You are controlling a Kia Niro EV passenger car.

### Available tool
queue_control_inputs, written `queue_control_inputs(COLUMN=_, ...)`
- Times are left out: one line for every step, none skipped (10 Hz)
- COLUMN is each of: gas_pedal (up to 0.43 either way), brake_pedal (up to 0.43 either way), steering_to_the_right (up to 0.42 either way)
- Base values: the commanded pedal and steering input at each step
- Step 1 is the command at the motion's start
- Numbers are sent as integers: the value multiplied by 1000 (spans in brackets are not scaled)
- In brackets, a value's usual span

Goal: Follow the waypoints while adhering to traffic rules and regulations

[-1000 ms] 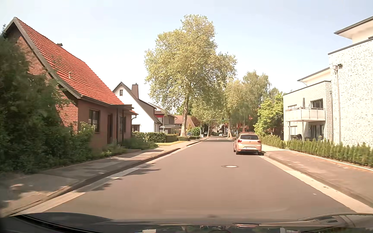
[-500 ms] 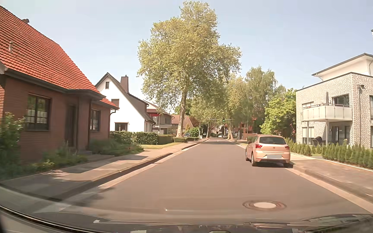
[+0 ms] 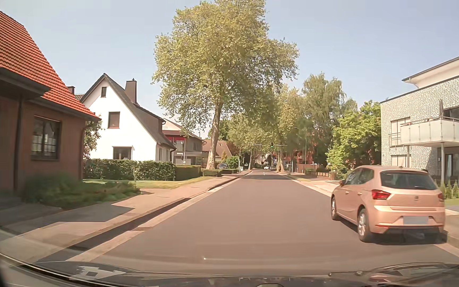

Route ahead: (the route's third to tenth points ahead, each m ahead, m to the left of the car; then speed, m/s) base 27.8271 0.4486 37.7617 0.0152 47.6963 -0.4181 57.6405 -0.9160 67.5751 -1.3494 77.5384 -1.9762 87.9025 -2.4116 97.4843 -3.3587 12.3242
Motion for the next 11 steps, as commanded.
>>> queue_control_inputs(gas_pedal=157, brake_pedal=0, steering_to_the_right=18)
queue_control_inputs(gas_pedal=157, brake_pedal=0, steering_to_the_right=20)
queue_control_inputs(gas_pedal=157, brake_pedal=0, steering_to_the_right=23)
queue_control_inputs(gas_pedal=157, brake_pedal=0, steering_to_the_right=25)
queue_control_inputs(gas_pedal=157, brake_pedal=0, steering_to_the_right=28)
queue_control_inputs(gas_pedal=169, brake_pedal=0, steering_to_the_right=29)
queue_control_inputs(gas_pedal=169, brake_pedal=0, steering_to_the_right=29)
queue_control_inputs(gas_pedal=169, brake_pedal=0, steering_to_the_right=29)
queue_control_inputs(gas_pedal=169, brake_pedal=0, steering_to_the_right=29)
queue_control_inputs(gas_pedal=169, brake_pedal=0, steering_to_the_right=29)
queue_control_inputs(gas_pedal=169, brake_pedal=0, steering_to_the_right=28)
